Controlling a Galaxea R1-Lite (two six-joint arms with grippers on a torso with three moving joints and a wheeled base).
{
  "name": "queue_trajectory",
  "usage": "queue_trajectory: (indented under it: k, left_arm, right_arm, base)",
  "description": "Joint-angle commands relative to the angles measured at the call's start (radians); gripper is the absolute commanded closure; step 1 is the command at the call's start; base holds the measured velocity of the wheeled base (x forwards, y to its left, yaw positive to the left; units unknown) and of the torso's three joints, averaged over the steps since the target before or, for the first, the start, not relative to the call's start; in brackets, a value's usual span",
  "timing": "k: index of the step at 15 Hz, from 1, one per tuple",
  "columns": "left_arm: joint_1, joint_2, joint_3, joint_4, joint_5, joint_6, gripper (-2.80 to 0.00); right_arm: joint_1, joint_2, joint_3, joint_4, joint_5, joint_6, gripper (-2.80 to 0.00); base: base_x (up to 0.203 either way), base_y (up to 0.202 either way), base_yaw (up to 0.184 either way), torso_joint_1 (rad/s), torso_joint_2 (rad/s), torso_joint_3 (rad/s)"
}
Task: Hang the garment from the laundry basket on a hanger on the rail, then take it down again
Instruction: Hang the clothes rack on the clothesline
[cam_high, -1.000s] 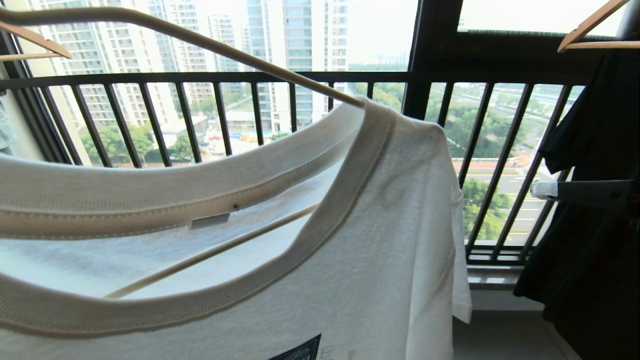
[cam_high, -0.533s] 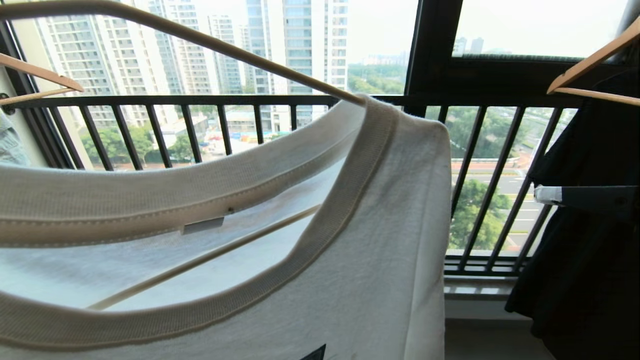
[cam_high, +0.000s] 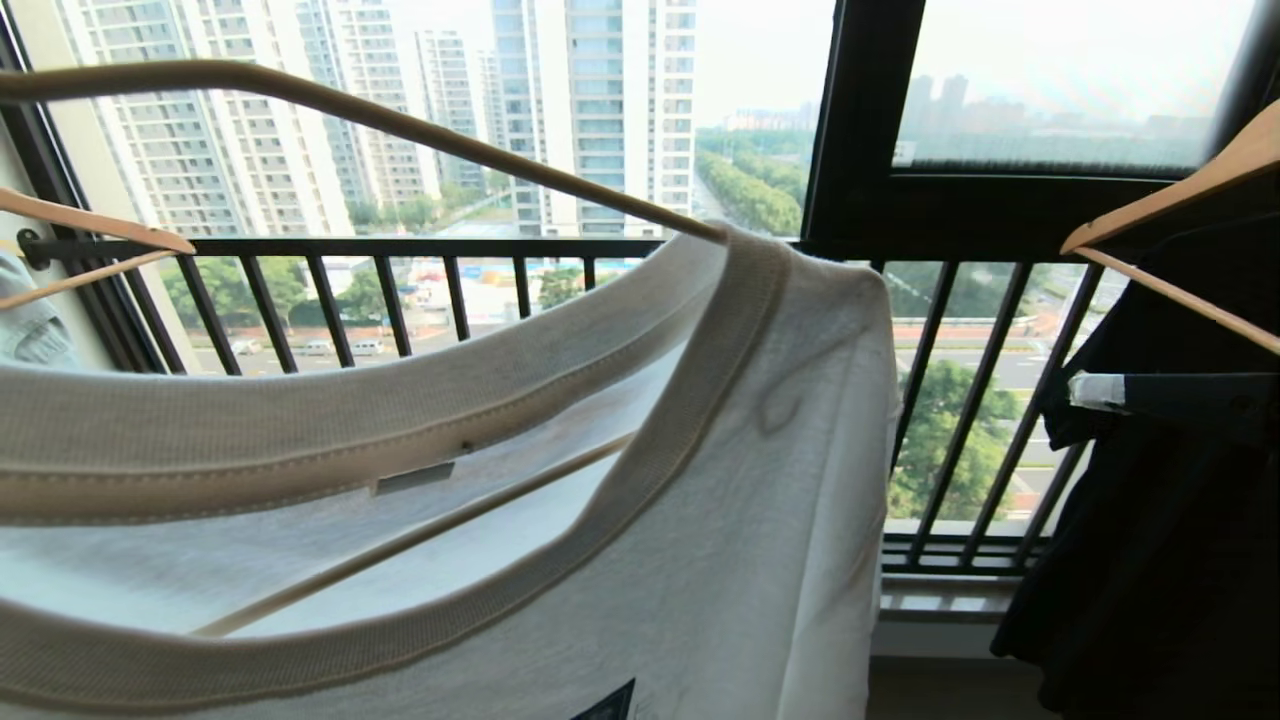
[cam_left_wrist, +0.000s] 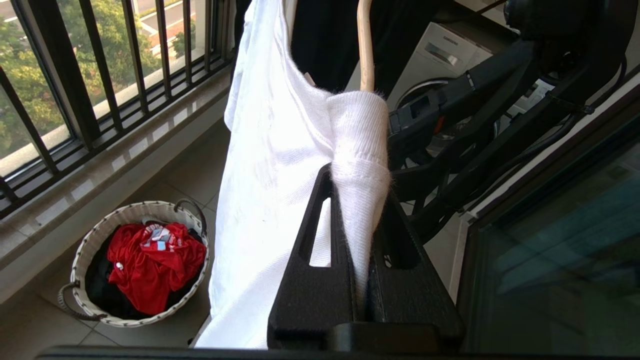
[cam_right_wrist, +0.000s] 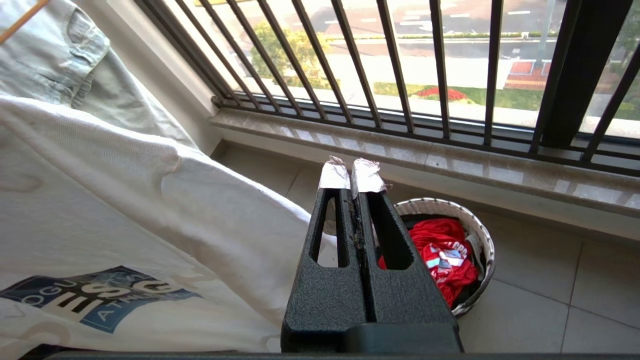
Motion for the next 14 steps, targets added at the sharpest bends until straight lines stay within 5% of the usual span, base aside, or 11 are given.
queue_trajectory:
  k: [1, 14]
  left_arm:
    - [0.000, -0.002, 0.002, 0.007, -0.006, 0.001, 0.00]
    - [0.000, -0.020, 0.034, 0.005, -0.004, 0.001, 0.00]
  right_arm:
    - [0.000, 0.000, 0.005, 0.002, 0.002, 0.002, 0.00]
    - [0.002, -0.014, 0.021, 0.001, 0.007, -0.013, 0.00]
  base:
    - [0.000, 0.000, 0.000, 0.266, -0.59, -0.325]
    - [0.000, 0.000, 0.000, 0.170, -0.36, -0.192]
